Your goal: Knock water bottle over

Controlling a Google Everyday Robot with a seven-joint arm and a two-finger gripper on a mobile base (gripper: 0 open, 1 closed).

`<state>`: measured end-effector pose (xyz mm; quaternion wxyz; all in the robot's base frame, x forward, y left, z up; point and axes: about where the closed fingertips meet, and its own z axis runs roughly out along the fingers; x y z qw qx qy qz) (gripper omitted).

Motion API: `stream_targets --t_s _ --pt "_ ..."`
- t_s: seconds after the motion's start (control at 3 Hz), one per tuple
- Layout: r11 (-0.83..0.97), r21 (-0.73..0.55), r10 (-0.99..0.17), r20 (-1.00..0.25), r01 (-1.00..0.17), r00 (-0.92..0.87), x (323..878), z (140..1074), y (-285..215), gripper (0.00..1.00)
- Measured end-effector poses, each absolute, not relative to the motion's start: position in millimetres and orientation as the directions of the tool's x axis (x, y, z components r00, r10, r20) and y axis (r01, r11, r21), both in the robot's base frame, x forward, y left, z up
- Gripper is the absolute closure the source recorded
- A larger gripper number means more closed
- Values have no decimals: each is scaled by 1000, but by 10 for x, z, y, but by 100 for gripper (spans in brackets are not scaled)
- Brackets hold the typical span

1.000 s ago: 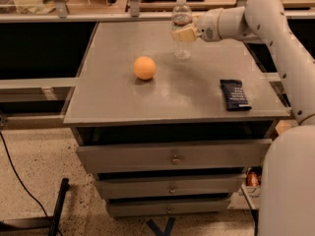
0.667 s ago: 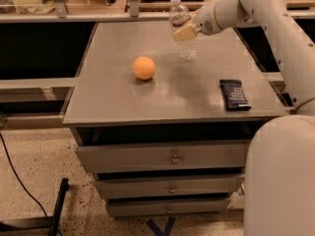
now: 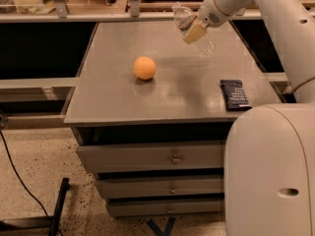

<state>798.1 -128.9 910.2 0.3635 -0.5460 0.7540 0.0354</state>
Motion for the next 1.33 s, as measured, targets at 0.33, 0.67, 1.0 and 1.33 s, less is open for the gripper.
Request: stream_targets --t_s 0.33,0.67,1.0,1.33 --pt "336 -368 -875 -464 -867 -142 7876 9119 -1364 100" --pt "286 -376 -922 -358 -881 -146 7754 9123 -1432 100" --pt "262 -368 -944 -288 -892 -158 7636 9037 -1529 100" --pt "232 -343 -960 -231 -910 -158 7510 8900 -1648 83"
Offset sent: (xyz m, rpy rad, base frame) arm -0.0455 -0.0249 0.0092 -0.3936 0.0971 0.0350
